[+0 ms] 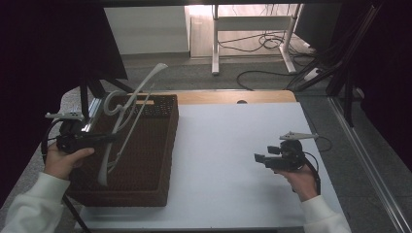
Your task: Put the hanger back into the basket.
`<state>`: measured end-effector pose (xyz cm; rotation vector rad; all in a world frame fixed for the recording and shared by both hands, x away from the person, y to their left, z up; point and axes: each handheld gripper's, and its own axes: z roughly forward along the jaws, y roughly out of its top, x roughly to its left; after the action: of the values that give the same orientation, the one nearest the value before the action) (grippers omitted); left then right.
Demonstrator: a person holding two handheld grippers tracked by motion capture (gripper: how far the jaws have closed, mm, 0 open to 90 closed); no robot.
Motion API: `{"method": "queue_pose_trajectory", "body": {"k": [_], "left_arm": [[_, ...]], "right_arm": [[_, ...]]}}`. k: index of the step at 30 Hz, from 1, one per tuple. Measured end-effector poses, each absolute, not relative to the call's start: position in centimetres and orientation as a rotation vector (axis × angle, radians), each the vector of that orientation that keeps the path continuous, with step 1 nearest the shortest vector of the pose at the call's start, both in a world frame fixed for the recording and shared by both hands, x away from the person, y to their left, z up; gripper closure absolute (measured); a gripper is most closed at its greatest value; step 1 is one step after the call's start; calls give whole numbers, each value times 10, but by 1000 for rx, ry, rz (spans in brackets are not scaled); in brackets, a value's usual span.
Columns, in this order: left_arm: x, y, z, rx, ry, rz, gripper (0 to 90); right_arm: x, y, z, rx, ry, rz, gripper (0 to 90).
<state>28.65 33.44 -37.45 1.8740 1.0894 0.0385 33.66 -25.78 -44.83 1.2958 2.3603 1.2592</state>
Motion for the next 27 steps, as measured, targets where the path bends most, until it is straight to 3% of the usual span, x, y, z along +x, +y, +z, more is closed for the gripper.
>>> {"method": "queue_pose_trajectory", "body": {"k": [17,27], "left_arm": [[284,350,-400,2026,1059,-11,808],[290,344,-418,2112,1127,-10,805]], "right_arm": [[337,-257,-450,1303,2362,1240,290],[338,-257,-452,1305,2365,1240,290]]}}
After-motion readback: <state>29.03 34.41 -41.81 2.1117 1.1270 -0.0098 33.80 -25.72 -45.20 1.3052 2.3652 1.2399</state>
